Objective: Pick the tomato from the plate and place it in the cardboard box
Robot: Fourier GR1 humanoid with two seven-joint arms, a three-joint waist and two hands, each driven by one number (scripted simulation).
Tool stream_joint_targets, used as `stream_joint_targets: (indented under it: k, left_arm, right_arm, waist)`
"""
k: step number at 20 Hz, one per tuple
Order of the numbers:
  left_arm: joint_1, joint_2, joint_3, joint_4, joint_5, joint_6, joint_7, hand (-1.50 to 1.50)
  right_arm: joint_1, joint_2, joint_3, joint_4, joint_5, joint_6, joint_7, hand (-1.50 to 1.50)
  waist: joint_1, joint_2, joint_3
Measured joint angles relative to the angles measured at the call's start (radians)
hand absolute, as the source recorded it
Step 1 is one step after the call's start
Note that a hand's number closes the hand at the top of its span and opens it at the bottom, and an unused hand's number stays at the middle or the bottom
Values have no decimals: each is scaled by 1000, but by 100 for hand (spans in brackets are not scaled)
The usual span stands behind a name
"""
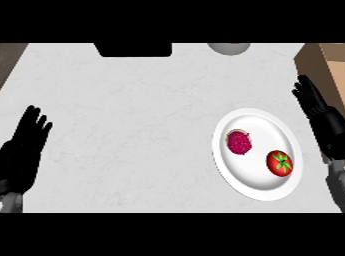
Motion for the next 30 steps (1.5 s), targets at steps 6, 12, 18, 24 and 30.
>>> stream_joint_targets:
  k: [6,12,18,24,30]
  left_arm:
    - [-12,109,-46,45,-138,-62,-67,0]
    - [-15,156,-121,74,-236,-108,-113,0]
    - [-49,157,-171,121,-304,-127,-149,0]
    - [-88,118,-208,189,-354,-128,-175,0]
    - [-139,80,-204,280,-381,-149,-213,0]
  right_arm:
    - [93,-49,-143,11,-88,126,-361,-150]
    - [181,-17,-346,139,-162,109,-661,-150]
    - [310,-85,-391,198,-14,118,-942,-150]
    - [482,-125,-382,174,169,53,-1011,-150]
    - [633,-124,-369,-7,277,10,-970,-150]
  waist:
    - [-72,-7,-7]
    - [-100,1,-3]
    - [-74,2,-12]
    - [-51,-4,-19]
    - [-36,-8,-23]
